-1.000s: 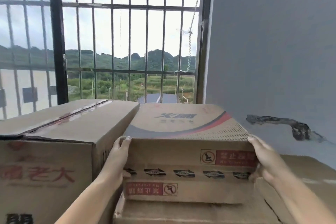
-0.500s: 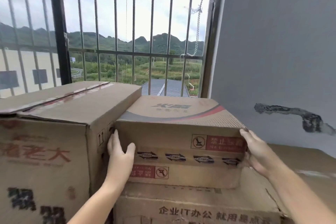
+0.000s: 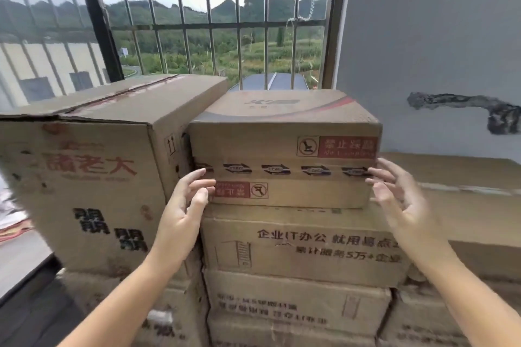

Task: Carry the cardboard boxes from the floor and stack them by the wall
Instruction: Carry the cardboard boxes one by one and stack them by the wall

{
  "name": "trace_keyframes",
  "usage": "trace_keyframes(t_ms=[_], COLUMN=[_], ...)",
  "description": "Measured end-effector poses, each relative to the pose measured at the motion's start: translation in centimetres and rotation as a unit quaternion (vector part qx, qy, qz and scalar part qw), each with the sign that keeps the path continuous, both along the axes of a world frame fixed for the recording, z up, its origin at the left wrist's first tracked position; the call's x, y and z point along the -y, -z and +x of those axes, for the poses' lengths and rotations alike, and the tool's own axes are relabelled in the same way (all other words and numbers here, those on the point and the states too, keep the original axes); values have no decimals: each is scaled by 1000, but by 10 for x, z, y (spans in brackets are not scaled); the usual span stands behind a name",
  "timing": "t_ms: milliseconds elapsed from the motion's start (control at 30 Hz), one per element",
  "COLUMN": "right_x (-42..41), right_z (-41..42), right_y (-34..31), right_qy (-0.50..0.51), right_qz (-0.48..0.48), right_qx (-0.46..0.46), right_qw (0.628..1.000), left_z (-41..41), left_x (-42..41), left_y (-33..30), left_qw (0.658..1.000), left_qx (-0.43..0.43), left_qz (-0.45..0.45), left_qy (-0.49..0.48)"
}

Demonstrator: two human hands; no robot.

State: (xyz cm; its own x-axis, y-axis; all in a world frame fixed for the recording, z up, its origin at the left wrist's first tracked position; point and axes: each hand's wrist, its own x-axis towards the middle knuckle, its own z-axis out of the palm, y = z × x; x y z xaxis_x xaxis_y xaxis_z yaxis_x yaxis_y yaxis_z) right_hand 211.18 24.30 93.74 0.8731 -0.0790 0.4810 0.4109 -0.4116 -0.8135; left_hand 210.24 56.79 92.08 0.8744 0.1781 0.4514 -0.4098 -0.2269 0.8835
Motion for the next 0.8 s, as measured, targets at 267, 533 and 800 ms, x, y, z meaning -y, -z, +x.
trace_keyframes(t_ms=[267, 533, 800], right_x=[-7, -80, -185], right_z=[-98, -226, -399], right_y=[89, 178, 240], right_qy=[59, 241, 463], right_qz=[45, 174, 279], right_qx=[-124, -165, -224], right_qw=[990, 941, 811], left_z=[-23, -50, -118], left_x=[-10, -36, -56], left_y=[70, 127, 190], left_qw=[990, 930, 834], left_qx=[-69, -137, -264], left_qz=[61, 140, 204], left_qy=[106, 311, 439])
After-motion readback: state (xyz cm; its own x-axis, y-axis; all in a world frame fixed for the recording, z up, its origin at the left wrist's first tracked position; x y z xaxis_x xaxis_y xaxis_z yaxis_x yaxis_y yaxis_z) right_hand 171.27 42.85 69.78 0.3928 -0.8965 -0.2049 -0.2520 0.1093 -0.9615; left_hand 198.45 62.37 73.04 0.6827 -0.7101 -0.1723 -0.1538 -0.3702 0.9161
